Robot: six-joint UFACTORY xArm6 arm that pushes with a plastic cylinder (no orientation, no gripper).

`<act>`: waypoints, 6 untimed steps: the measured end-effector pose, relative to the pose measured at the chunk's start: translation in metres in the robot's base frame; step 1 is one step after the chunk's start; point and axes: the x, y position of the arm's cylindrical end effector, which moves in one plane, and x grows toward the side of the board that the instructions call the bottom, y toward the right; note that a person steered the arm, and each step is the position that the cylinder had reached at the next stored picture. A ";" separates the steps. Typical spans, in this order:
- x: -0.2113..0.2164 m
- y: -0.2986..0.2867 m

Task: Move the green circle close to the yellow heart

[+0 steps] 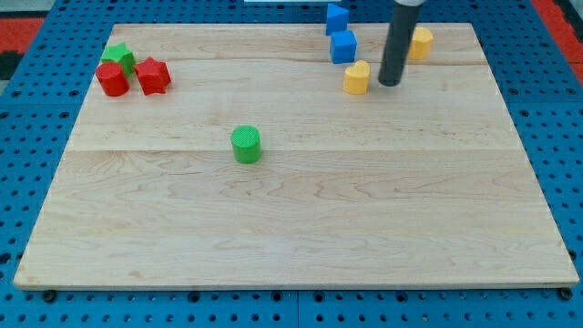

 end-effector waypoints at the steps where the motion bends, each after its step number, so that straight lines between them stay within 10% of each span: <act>1: -0.004 -0.005; 3: 0.004 -0.024; 5: 0.198 -0.081; 6: 0.193 -0.170</act>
